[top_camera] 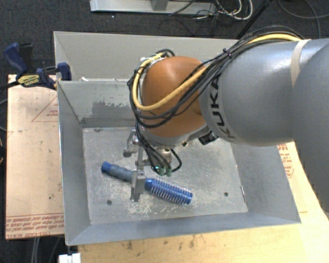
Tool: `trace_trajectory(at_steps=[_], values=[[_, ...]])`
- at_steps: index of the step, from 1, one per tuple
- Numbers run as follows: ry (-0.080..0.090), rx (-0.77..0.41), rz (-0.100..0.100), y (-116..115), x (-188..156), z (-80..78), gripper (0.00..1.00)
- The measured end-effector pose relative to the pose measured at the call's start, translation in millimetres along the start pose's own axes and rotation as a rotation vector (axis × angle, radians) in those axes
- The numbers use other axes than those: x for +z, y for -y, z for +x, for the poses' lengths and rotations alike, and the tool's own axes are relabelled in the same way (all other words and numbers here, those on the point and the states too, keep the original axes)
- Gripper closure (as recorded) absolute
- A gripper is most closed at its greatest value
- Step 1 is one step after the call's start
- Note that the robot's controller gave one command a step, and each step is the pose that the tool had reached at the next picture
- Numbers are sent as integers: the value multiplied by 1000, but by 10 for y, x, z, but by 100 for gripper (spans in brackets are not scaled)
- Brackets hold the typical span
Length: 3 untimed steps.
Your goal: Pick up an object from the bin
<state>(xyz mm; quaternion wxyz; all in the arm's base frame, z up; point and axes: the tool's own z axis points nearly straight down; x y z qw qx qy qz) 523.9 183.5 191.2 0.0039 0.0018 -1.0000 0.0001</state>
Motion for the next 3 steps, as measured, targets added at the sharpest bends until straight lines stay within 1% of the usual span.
trace_trajectory(at_steps=[1, 2, 3], values=[[14, 168, -5, 514, 1145, -108, 0], [16, 168, -4, 511, 1118, -115, 100], [15, 155, -4, 543, -235, -96, 100]])
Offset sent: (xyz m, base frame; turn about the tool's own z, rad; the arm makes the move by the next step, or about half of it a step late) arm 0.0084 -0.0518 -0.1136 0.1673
